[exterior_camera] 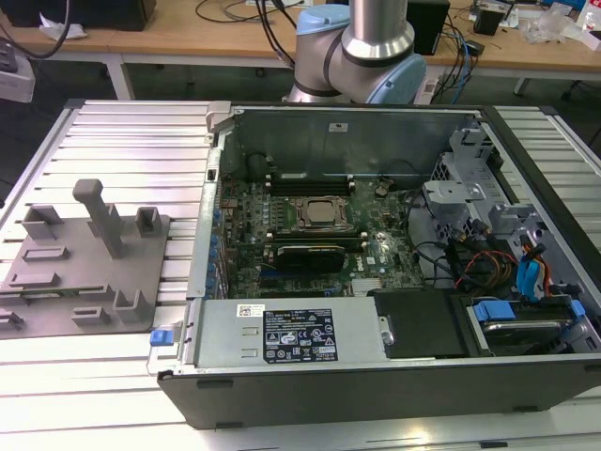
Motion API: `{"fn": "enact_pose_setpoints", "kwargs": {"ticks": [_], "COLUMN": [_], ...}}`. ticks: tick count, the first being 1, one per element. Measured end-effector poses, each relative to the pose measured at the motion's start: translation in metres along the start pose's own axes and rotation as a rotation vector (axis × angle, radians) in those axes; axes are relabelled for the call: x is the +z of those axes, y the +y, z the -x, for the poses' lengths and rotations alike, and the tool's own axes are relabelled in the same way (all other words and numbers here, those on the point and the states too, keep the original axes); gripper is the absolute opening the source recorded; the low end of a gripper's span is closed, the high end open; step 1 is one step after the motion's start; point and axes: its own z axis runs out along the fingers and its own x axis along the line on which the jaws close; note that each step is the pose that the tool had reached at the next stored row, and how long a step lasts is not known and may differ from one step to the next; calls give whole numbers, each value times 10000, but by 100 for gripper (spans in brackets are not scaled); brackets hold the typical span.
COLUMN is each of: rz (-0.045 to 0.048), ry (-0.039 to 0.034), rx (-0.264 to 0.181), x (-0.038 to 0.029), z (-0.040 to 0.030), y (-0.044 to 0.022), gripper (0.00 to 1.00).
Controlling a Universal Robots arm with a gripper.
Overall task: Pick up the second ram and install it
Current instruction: 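Pick up the second ram and move it above second insertion slot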
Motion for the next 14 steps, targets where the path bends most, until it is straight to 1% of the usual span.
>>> {"fn": "enact_pose_setpoints", "kwargs": {"ticks": [4,14], "rz": [0,-1], "ry": [0,0], "rx": [0,0], "x": [36,90], "z": [-1,-1], "y": [-2,-4], "gripper": [30,30]}}
